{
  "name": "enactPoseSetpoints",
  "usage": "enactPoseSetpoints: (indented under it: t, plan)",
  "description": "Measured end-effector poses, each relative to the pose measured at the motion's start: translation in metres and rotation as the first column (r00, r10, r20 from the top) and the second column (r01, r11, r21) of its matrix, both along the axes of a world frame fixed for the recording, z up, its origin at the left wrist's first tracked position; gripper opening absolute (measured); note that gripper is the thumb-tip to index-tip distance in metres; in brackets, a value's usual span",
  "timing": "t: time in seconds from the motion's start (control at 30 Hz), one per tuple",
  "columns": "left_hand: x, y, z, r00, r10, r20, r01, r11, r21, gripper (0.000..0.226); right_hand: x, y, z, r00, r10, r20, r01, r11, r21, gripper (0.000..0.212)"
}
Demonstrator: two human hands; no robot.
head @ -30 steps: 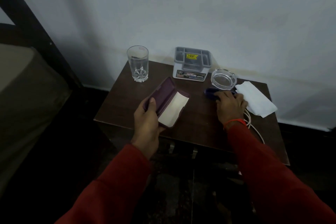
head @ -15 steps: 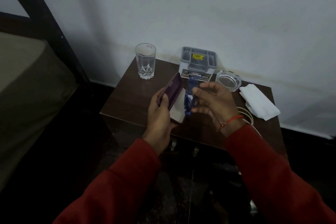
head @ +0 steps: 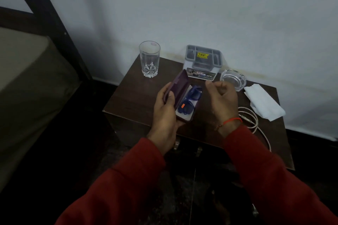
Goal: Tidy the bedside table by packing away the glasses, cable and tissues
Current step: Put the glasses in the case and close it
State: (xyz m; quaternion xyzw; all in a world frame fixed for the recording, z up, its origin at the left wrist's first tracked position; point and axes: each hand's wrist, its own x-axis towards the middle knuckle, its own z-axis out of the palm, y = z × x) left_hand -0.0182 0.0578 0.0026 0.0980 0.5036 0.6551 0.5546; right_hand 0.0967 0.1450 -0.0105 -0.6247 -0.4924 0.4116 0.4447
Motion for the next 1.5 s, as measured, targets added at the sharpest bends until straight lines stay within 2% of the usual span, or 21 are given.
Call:
enactPoseSetpoints:
  t: [0.03, 0.1, 0.17, 0.3, 0.4, 0.47, 0.57, 0.67, 0.77, 0.9, 0.97, 1.03, 1.1, 1.3, 1.37, 1.43, 1.5]
  plan:
    - [-0.002, 0.000, 0.002, 1.000, -0.004, 0.028, 0.004, 1.000, 0.004, 0.033, 0.000, -0.001, 0.000, 0.995, 0.014, -0.096, -0.028, 0.988, -0.151, 0.035]
    - [-0.003, -0.001, 0.005, 0.998, -0.010, 0.067, 0.009, 1.000, 0.006, 0.034, -0.001, -0.006, 0.001, 0.953, 0.076, -0.295, -0.199, 0.889, -0.413, 0.052]
    - [-0.002, -0.002, 0.008, 0.995, -0.028, 0.097, 0.029, 1.000, -0.003, 0.034, -0.003, -0.011, 0.002, 0.890, 0.091, -0.446, -0.321, 0.821, -0.473, 0.059]
    - [0.001, -0.006, 0.008, 0.983, -0.165, 0.077, 0.171, 0.981, -0.087, 0.029, -0.007, -0.015, 0.011, 0.853, 0.171, -0.492, -0.392, 0.834, -0.388, 0.062]
    - [0.005, -0.005, 0.000, 0.984, -0.170, -0.055, 0.167, 0.984, -0.057, 0.025, -0.007, -0.018, 0.014, 0.875, 0.214, -0.434, -0.382, 0.857, -0.347, 0.045]
    - [0.007, -0.004, -0.006, 0.979, -0.148, -0.143, 0.145, 0.989, -0.029, 0.052, -0.008, -0.021, 0.012, 0.863, 0.253, -0.438, -0.405, 0.865, -0.297, 0.035]
    - [0.007, -0.005, -0.009, 0.962, -0.136, -0.238, 0.133, 0.991, -0.031, 0.086, -0.006, -0.024, 0.014, 0.795, 0.343, -0.501, -0.516, 0.816, -0.259, 0.041]
    - [0.005, -0.003, -0.015, 0.953, -0.144, -0.268, 0.140, 0.990, -0.033, 0.101, 0.000, -0.019, 0.015, 0.795, 0.406, -0.450, -0.545, 0.805, -0.236, 0.046]
    - [0.008, -0.003, -0.019, 0.946, -0.136, -0.294, 0.128, 0.991, -0.048, 0.103, 0.001, -0.014, 0.010, 0.798, 0.389, -0.459, -0.520, 0.831, -0.198, 0.047]
    - [0.005, 0.002, -0.021, 0.862, -0.133, -0.489, 0.041, 0.980, -0.194, 0.097, 0.002, -0.003, -0.005, 0.824, 0.145, -0.548, -0.352, 0.889, -0.294, 0.032]
    - [0.002, 0.002, -0.021, 0.869, -0.107, -0.482, 0.010, 0.980, -0.201, 0.085, 0.008, 0.005, -0.014, 0.821, 0.011, -0.571, -0.251, 0.905, -0.343, 0.044]
    - [0.000, 0.002, -0.022, 0.893, -0.080, -0.443, -0.003, 0.983, -0.183, 0.069, 0.015, 0.012, -0.023, 0.834, -0.057, -0.549, -0.151, 0.933, -0.326, 0.069]
    - [-0.001, 0.003, -0.024, 0.904, -0.089, -0.418, 0.006, 0.981, -0.194, 0.059, 0.016, 0.017, -0.030, 0.847, -0.061, -0.529, -0.098, 0.959, -0.268, 0.070]
    - [0.002, 0.003, -0.024, 0.921, -0.173, -0.348, 0.090, 0.966, -0.241, 0.044, 0.009, 0.034, -0.041, 0.789, -0.141, -0.598, -0.033, 0.962, -0.270, 0.023]
    - [0.001, 0.004, -0.024, 0.920, -0.191, -0.343, 0.106, 0.962, -0.251, 0.033, 0.008, 0.037, -0.044, 0.831, -0.106, -0.546, -0.049, 0.964, -0.261, 0.017]
    - [-0.001, 0.005, -0.024, 0.918, -0.207, -0.338, 0.119, 0.958, -0.262, 0.023, 0.008, 0.040, -0.046, 0.897, -0.051, -0.439, -0.065, 0.967, -0.245, 0.020]
    - [-0.002, 0.004, -0.025, 0.918, -0.215, -0.334, 0.126, 0.955, -0.269, 0.023, 0.010, 0.043, -0.047, 0.930, -0.003, -0.368, -0.088, 0.969, -0.229, 0.022]
